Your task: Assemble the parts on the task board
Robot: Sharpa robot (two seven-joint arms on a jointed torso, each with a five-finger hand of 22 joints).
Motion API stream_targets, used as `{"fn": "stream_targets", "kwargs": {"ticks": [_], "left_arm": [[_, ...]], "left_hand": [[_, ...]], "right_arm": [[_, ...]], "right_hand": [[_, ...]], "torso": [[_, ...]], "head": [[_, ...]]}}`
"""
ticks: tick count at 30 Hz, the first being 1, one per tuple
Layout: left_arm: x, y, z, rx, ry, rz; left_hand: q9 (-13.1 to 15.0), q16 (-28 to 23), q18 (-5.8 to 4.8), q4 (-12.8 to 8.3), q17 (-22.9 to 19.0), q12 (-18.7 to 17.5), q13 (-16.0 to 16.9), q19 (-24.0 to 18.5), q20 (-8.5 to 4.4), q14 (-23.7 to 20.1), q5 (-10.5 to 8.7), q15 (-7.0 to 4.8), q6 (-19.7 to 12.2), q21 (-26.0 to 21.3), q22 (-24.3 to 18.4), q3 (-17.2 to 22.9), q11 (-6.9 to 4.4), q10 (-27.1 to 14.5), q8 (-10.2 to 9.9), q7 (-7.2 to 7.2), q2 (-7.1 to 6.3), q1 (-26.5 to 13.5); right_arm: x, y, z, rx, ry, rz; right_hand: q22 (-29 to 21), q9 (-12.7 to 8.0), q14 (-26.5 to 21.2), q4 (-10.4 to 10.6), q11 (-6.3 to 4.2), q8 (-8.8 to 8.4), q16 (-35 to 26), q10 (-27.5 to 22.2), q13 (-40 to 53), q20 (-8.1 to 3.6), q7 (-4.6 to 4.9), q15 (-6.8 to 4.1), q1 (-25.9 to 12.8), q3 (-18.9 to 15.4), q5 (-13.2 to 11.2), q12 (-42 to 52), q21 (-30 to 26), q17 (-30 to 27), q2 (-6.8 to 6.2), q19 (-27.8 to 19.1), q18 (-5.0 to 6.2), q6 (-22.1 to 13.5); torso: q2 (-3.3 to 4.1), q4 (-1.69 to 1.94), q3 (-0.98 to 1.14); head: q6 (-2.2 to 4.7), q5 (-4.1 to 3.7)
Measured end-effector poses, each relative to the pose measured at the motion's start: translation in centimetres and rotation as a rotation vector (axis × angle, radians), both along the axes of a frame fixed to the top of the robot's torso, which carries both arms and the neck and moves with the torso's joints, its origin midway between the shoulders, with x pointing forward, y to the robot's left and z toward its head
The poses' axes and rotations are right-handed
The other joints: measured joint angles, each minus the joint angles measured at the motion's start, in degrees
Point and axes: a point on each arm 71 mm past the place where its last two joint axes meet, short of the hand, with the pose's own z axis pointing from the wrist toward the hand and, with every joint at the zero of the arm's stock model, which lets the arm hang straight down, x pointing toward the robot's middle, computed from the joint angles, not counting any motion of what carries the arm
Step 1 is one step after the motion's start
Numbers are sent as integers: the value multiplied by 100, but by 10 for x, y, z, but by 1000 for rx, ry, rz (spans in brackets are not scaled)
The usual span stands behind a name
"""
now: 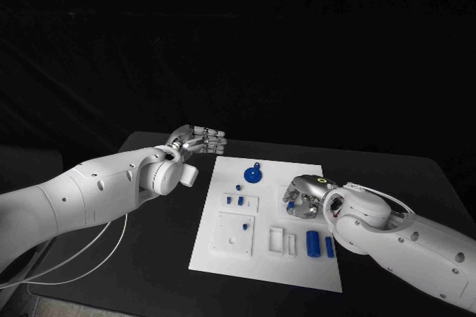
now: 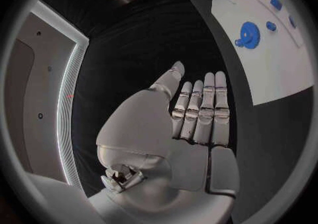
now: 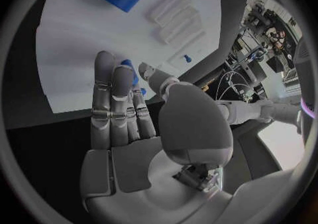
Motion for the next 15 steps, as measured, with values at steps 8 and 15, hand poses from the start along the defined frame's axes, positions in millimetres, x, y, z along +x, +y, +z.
{"fn": "stream_targets", "kwargs": {"ticks": [8, 15], "left_arm": [[0, 0, 0, 1, 1, -1], [0, 0, 0, 2, 1, -2]], "left_hand": [[0, 0, 0, 0, 0, 0, 0, 0, 0, 0, 0, 0, 0, 0, 0, 0, 0, 0, 0, 0, 0, 0], [0, 0, 0, 0, 0, 0, 0, 0, 0, 0, 0, 0, 0, 0, -12, 0, 0, 0, 0, 0, 0, 0]], "right_arm": [[0, -1, -2, -7, 0, -3], [-1, 0, -3, -7, -3, -2]], "right_hand": [[44, 0, -19, -55, -28, 0, 0, 171, 0, -42, 17, -19, -23, 240, 0, 0, 22, 38, 23, 0, -28, 105], [50, 0, -19, -27, -28, 0, 0, 171, 0, -42, 15, -19, -53, 268, -22, 0, 22, 44, 53, 0, -29, 144]], "torso": [[-1, 0, -4], [-1, 0, -3]], "head": [[-12, 3], [-22, 2]]}}
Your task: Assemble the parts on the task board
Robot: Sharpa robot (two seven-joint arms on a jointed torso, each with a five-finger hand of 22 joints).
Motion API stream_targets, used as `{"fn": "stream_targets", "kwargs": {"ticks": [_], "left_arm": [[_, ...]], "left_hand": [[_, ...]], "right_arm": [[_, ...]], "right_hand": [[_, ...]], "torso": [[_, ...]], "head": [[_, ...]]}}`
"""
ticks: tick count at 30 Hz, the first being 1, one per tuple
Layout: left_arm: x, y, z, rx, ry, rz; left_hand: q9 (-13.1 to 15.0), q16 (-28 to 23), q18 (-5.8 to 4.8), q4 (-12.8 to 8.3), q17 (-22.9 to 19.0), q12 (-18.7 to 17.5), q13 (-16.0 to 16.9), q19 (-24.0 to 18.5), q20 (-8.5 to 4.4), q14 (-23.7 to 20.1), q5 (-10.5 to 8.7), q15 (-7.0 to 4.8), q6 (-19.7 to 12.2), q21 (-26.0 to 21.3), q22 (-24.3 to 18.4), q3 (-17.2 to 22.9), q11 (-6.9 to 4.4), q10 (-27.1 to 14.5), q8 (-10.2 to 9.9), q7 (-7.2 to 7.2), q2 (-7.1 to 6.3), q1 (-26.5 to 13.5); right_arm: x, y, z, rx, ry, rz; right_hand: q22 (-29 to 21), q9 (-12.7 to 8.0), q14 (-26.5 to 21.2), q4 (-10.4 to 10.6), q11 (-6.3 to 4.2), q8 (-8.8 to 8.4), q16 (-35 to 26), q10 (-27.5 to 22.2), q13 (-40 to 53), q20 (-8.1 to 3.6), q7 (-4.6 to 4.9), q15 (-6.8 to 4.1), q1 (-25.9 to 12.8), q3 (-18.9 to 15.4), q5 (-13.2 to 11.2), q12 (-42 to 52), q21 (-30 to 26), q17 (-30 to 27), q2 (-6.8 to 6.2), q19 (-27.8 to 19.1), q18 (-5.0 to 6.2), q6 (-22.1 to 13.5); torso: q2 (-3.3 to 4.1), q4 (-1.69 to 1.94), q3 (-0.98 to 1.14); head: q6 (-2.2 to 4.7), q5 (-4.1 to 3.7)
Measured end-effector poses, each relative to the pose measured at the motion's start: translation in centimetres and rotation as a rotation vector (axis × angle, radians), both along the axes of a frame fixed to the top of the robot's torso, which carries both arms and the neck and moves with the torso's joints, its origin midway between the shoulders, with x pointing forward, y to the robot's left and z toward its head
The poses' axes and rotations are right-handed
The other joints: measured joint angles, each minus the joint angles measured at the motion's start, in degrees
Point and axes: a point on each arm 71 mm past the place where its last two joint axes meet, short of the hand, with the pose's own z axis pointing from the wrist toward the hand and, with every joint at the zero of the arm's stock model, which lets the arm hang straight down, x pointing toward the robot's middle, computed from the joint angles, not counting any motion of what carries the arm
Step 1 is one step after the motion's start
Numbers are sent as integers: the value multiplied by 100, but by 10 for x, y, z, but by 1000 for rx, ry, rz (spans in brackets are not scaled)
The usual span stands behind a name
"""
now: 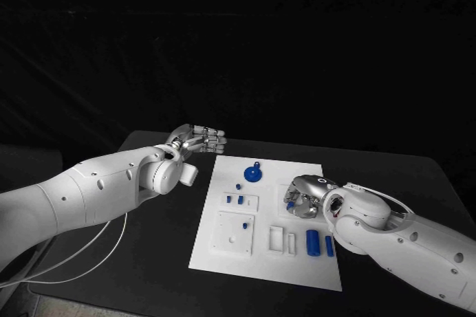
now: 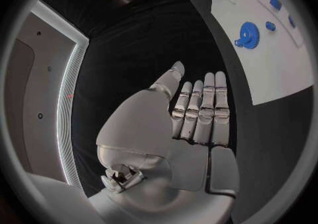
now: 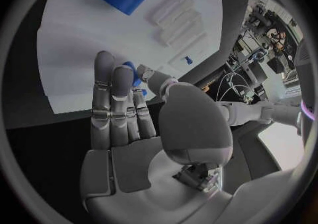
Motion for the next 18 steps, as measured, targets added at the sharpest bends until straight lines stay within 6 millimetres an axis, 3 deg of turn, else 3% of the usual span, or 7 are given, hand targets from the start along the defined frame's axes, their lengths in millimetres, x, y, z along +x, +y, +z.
{"fn": "stream_targets", "kwargs": {"ticks": [6, 11, 14, 18], "left_arm": [[0, 0, 0, 4, -1, -2], [0, 0, 0, 10, -4, -7], [0, 0, 0, 14, -5, -9], [0, 0, 0, 17, -7, -12]], "left_hand": [[0, 0, 0, 0, 0, 0, 0, 0, 0, 0, 0, 0, 0, 0, -5, 0, 0, 0, 0, 0, 0, 0], [0, 0, 0, 16, 0, 0, 0, 0, 0, 0, 0, 0, 0, 0, -5, 16, 0, 0, 0, 0, 0, 0], [0, 0, 0, 16, 0, 0, 0, 0, 0, 0, 0, 0, 0, 0, -5, 16, 0, 0, 0, 0, 0, 0], [0, 0, 0, 16, 0, 0, 0, 0, 0, 0, 0, 0, 0, 0, -5, 16, 0, 0, 0, 0, 0, 0]], "right_arm": [[0, 0, 0, 7, -9, -2], [0, 0, 0, 18, -28, -8], [0, 0, 1, 30, -44, -12], [0, -1, 2, 45, -61, -18]], "right_hand": [[17, 2, -8, 70, -45, 0, 0, 209, -5, -16, -12, -58, -45, 70, 0, -1, 0, 4, 45, 13, -3, 233], [82, 10, -18, 6, -158, 34, 0, 574, -3, -98, -49, -168, 54, 143, -28, -6, 14, 28, 143, 9, -55, 484], [151, 10, -9, -117, -141, 31, -29, 723, 0, -196, -87, -214, 53, 272, -42, -5, 59, 41, 160, 9, -140, 662], [237, 17, 25, -188, -92, 10, -29, 773, 42, -226, -142, -248, 23, 416, 1, -6, 92, 58, 191, 21, -183, 778]], "torso": [[0, 0, 1], [0, -1, 1], [0, -1, 1], [0, -1, 2]], "head": [[-10, 3], [-24, 4], [-31, 4], [-35, -1]]}}
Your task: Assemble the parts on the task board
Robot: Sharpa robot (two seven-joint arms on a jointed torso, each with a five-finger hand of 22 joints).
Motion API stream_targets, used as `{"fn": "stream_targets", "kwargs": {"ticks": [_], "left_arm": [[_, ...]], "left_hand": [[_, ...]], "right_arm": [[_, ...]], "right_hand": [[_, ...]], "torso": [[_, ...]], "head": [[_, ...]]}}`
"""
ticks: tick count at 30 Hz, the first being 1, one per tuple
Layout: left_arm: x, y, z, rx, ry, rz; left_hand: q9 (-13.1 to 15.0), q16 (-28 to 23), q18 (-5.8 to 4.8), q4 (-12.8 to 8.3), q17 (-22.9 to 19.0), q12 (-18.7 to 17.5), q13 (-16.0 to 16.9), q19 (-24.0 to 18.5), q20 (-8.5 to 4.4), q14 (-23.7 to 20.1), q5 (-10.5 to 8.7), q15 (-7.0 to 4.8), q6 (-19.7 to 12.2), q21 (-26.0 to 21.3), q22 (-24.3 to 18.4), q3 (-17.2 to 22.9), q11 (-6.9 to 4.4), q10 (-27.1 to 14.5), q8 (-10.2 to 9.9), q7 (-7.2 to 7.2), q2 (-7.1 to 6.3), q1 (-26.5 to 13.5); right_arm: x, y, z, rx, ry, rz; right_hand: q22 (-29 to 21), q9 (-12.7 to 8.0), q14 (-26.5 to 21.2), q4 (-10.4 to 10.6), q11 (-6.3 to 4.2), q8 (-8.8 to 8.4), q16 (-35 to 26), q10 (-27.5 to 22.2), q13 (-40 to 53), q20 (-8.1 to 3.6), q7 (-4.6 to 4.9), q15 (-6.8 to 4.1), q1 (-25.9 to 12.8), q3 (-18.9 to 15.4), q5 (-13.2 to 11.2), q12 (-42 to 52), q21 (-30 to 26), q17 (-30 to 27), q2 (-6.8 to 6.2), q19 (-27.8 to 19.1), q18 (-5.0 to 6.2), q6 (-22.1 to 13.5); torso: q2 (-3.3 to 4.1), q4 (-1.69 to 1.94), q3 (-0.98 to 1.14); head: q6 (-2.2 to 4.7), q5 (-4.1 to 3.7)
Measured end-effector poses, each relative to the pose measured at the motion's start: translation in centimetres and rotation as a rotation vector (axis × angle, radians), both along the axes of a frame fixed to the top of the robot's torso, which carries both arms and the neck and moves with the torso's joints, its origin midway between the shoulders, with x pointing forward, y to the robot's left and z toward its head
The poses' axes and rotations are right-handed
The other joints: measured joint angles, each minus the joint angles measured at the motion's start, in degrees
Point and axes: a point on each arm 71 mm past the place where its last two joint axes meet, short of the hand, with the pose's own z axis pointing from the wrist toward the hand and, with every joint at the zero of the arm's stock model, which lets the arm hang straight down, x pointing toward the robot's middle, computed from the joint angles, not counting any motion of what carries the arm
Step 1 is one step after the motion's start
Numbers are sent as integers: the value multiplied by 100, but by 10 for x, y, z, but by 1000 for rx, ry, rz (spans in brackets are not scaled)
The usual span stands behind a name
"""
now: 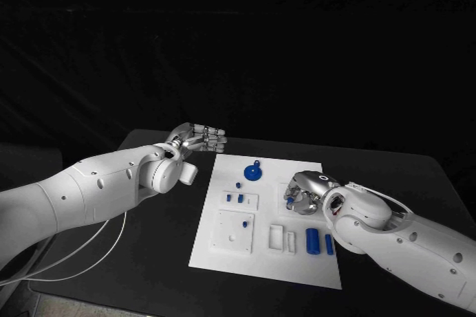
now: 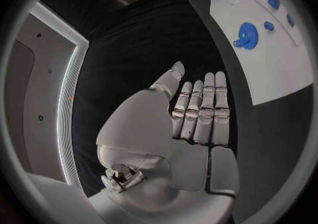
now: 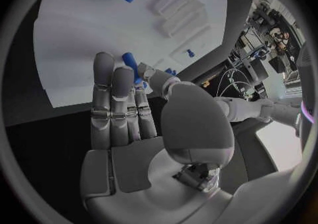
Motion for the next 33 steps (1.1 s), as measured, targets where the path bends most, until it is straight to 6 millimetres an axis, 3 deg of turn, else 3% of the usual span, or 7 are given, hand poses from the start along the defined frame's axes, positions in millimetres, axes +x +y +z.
{"fn": "stream_targets", "kwargs": {"ticks": [8, 17, 26, 33], "left_arm": [[0, 1, 0, 3, 1, -1], [0, 0, 0, 3, 3, 0], [1, -1, -1, 2, 4, 1], [2, -5, -1, 1, 4, -5]], "left_hand": [[0, 0, 0, 0, 7, 0, 0, 0, 0, 0, 0, 0, -30, 0, 0, 0, 0, 0, 0, 30, 0, 0], [0, 0, 0, 0, 6, 0, 0, 0, 0, 0, 0, 0, -144, 0, -6, 0, 0, 0, 0, 61, 0, 0], [0, 0, 0, 15, 6, 0, 0, 0, 0, 0, 0, 0, -164, 0, -13, -16, 0, 0, 0, 81, 0, 0], [0, 0, 0, 15, 6, 0, 0, 0, 0, 0, 0, 0, -164, 0, -13, -16, 0, 0, 0, 81, 0, 0]], "right_arm": [[-2, -2, 4, 30, -35, 0], [-5, 7, 27, 121, -87, 26], [-17, 32, 38, 200, -87, 92], [-35, 64, 28, 227, -52, 176]], "right_hand": [[96, 36, 21, -30, -2, -17, -38, 15, 4, -22, -1, -19, -38, 62, 0, -1, 18, 33, 38, -21, 2, 41], [142, 13, 21, -31, -11, 2, -38, 24, -6, -21, -8, -19, -15, 62, -23, -6, 18, 71, 61, -21, 4, 48], [165, 6, 22, -63, -12, 2, -38, 24, -23, -20, -9, -18, 15, 29, -23, -18, 18, 90, 90, -21, 4, 47], [176, 7, 22, -70, -13, 2, -38, 24, -23, -19, -8, -18, -9, 21, -29, 6, 18, 97, 114, -21, 4, 46]], "torso": [[1, -5, -5], [-3, -2, -4], [-7, -4, -2], [-9, -7, -4]], "head": [[-31, -15], [-41, -5], [-26, 53], [-13, 75]]}}
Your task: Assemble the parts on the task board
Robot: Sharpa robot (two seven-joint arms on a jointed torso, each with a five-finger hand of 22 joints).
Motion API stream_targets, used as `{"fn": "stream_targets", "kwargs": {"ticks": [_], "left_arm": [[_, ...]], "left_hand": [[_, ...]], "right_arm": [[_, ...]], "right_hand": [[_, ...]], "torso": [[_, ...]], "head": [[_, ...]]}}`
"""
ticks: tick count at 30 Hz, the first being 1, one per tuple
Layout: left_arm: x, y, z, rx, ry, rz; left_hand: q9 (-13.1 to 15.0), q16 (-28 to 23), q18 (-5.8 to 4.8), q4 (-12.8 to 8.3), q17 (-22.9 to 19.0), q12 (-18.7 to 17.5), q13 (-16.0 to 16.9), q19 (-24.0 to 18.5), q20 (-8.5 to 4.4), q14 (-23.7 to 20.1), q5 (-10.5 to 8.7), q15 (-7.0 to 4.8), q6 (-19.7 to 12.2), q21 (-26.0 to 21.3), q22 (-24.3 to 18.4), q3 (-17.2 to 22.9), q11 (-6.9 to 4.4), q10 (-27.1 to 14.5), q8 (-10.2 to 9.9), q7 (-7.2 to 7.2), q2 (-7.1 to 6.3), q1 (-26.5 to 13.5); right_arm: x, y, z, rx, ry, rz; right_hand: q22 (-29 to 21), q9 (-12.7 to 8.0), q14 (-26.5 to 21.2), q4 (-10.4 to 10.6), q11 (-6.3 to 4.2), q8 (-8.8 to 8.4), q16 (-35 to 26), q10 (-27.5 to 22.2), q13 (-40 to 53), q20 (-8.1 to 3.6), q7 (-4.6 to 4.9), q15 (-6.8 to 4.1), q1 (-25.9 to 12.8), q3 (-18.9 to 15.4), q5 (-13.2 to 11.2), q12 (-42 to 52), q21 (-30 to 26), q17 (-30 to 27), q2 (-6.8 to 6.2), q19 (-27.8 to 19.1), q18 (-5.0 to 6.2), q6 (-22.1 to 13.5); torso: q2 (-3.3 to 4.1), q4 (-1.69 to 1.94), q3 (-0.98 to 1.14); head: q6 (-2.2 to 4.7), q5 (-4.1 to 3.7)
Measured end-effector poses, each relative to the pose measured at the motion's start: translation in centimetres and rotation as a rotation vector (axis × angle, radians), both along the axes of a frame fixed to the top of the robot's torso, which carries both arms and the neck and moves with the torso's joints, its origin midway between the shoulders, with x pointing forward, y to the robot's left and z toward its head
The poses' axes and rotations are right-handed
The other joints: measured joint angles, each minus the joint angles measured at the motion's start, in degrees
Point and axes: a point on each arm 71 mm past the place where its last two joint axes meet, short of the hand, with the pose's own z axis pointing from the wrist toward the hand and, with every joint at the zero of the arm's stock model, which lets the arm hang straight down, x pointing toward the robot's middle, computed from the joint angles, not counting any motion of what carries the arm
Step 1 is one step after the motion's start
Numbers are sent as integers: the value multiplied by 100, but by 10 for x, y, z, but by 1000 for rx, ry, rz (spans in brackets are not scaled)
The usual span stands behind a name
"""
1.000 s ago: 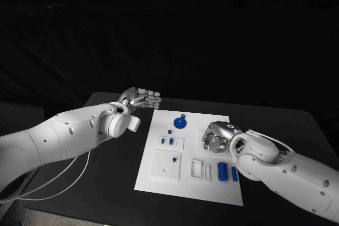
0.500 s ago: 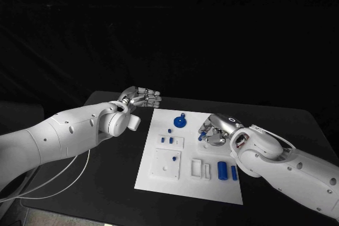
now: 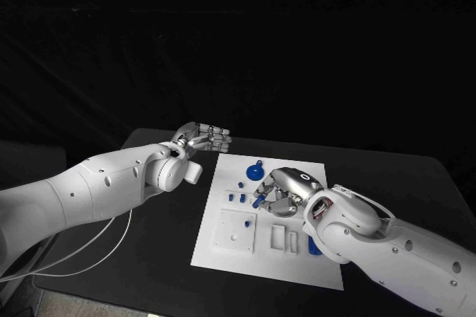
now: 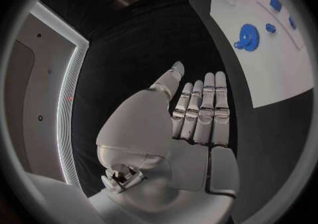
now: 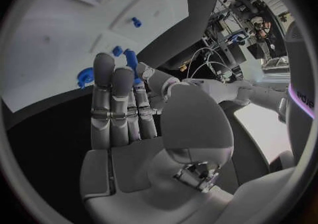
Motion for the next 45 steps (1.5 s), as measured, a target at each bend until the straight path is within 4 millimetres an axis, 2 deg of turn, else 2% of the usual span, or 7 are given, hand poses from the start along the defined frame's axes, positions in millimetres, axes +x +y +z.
{"fn": "stream_targets", "kwargs": {"ticks": [8, 18, 28, 45], "left_arm": [[1, -5, -1, -1, 1, -6], [1, -9, -1, -2, 3, -14], [1, -10, -2, -3, 5, -19], [1, -10, -2, -3, 6, -23]], "left_hand": [[0, 0, 0, 0, 0, 0, 0, 0, 0, 0, 0, 0, 0, 0, -1, 0, 0, 0, 0, 0, 0, 0], [0, 0, 0, 0, -1, 0, 0, 21, 21, 0, 0, 0, 0, 0, -23, 0, 0, 0, 0, 0, 0, 0], [0, 0, 0, 0, -1, 0, 0, 21, 21, 0, 0, 0, -20, 0, -36, 0, 0, 0, 0, 20, 0, 0], [0, 0, 0, 18, -1, 0, 0, 21, 21, 0, 0, 0, -20, 0, -64, -18, 21, -21, 0, 20, 0, 0]], "right_arm": [[-21, 31, -20, -17, 23, 93], [-35, 48, -39, -62, 29, 148], [-39, 56, -48, -99, 13, 158], [-37, 58, -54, -139, -14, 136]], "right_hand": [[18, 3, 0, 0, -7, -2, 0, -7, 3, 0, 0, 0, -5, -1, -17, 0, 0, 7, 5, 0, 1, -1], [43, 5, 1, -9, -8, -13, 0, -8, 9, 1, 7, 1, -5, -9, -18, 0, 0, 13, 4, 0, 0, -9], [72, 6, 9, -49, 13, -16, 0, 13, 9, 2, 8, 9, -5, 17, -23, -7, 0, 20, 3, 1, 0, -10], [105, 3, 10, -72, 11, 0, 0, 11, 5, 12, 7, 10, -14, 24, 7, -25, 0, 25, -6, 10, 1, -14]], "torso": [[-1, 7, 0], [9, 9, -3], [12, 10, 5], [12, 14, 2]], "head": [[13, 47], [3, 79], [-21, 110], [-42, 127]]}}
